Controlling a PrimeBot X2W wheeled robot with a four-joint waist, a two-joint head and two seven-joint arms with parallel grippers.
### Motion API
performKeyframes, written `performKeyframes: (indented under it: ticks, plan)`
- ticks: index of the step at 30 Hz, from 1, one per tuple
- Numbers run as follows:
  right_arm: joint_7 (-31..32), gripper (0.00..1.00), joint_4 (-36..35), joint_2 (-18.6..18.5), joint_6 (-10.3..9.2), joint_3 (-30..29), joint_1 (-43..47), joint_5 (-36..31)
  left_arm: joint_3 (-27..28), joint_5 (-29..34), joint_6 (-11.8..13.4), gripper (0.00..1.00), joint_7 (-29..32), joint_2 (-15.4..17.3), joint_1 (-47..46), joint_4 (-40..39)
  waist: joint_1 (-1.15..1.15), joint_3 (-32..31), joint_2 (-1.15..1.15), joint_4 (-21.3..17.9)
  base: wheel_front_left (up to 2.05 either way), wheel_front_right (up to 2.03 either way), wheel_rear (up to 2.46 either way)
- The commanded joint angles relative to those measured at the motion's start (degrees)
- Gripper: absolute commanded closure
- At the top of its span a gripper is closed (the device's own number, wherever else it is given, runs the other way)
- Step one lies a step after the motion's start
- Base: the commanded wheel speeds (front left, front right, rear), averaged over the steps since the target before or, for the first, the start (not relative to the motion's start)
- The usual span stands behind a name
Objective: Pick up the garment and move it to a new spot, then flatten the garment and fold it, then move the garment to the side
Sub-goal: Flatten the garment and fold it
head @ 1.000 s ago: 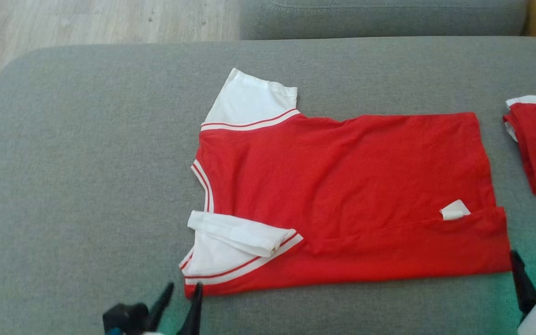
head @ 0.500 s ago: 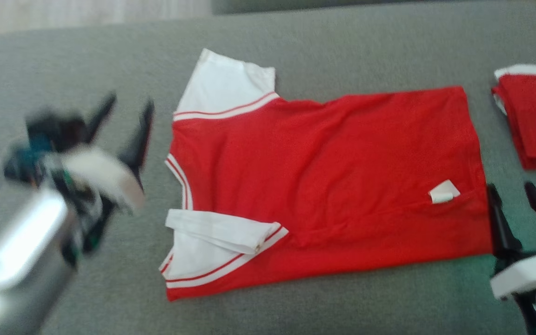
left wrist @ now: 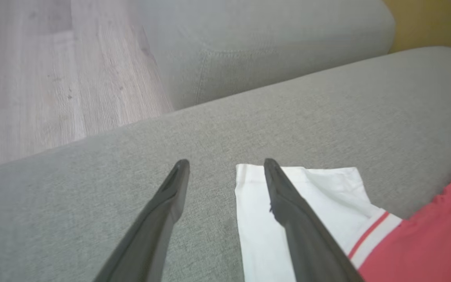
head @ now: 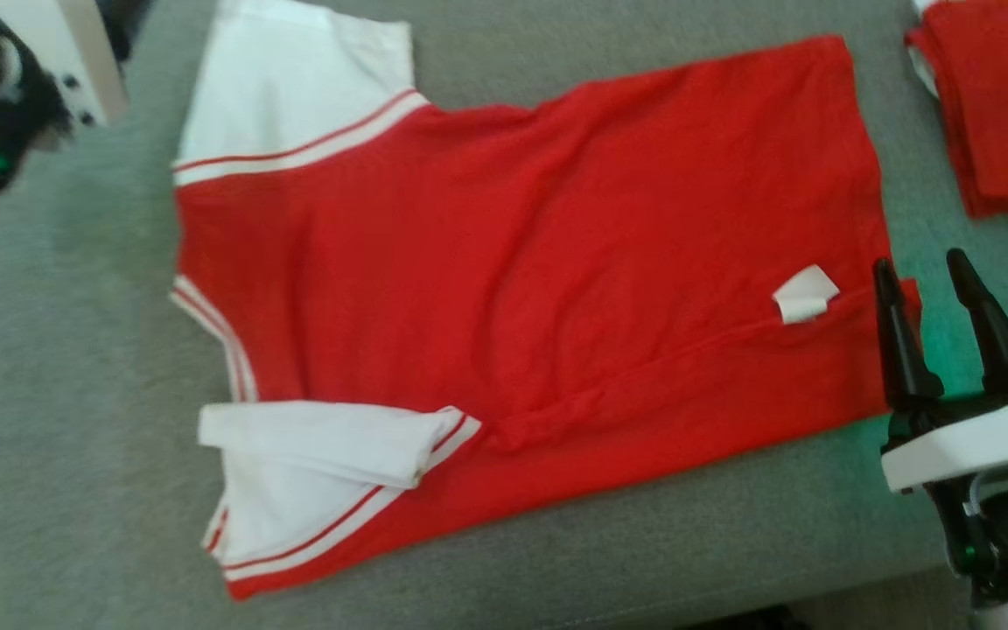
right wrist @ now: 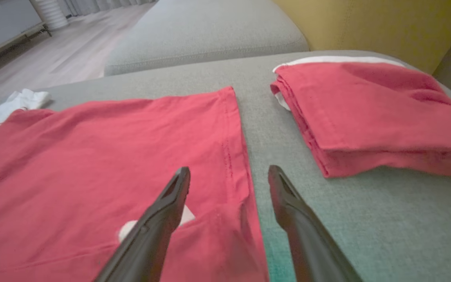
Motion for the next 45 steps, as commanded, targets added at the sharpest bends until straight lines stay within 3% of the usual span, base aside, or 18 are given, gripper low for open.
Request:
performKeyframes:
  ticks: [1,18,19,20,21,22,31,37,45]
  plan:
    - [-0.8,0.0,-1.8,-0.6,-0.05,1.0,-0.7,-0.6,1.7,0.1,-0.5,0.0,1.4,3.0,-3.6,-0.2,-0.02,3.5,0.0,-3.2,0.0,0.0,0.0]
    - [-3.2,0.0,1.0,1.3,-0.05,2.3,-3.2,-0.6,-3.0,2.1,-1.8,0.02,8.3,6.6,-8.0,4.2,-0.02,6.5,0.0,-7.0,0.0,0.0,0.0]
    - [-3.4,0.0,1.1,1.3,-0.05,2.2,-3.3,-0.6,-3.0,2.1,-1.8,0.15,8.3,6.8,-7.9,4.2,-0.02,6.6,0.0,-7.1,0.0,0.0,0.0]
    - [-3.5,0.0,1.3,1.2,-0.05,2.1,-3.3,-0.6,-3.2,2.2,-1.8,0.51,8.4,7.0,-7.9,4.1,-0.02,6.7,0.0,-7.2,0.0,0.0,0.0]
    - [-3.6,0.0,1.4,1.2,-0.05,2.0,-3.3,-0.6,-3.4,2.3,-1.9,0.67,8.4,7.2,-7.8,4.0,-0.02,6.8,0.0,-7.3,0.0,0.0,0.0]
    - [-3.7,0.0,1.5,1.1,-0.05,1.9,-3.4,-0.5,-3.3,2.2,-1.9,1.0,8.3,7.4,-7.7,3.9,-0.02,6.9,0.0,-7.3,0.0,0.0,0.0]
    - [-0.5,0.0,1.7,-0.5,-0.05,2.5,-7.0,0.0,-3.5,0.8,-2.0,1.0,4.8,6.3,-6.5,2.4,-0.02,3.5,0.0,-5.8,0.0,0.0,0.0]
    - [13.2,0.0,6.0,-3.7,-0.05,4.2,-17.2,1.3,-4.8,-0.4,-2.2,1.0,1.6,5.4,-4.9,-1.0,-0.02,-0.1,0.0,-3.2,0.0,0.0,0.0]
    - [29.0,0.0,20.7,-5.8,-0.05,8.8,-34.2,3.2,-8.1,-1.7,-2.2,1.0,0.5,6.3,-4.4,-6.7,-0.02,-1.8,0.0,0.1,0.0,0.0,0.0]
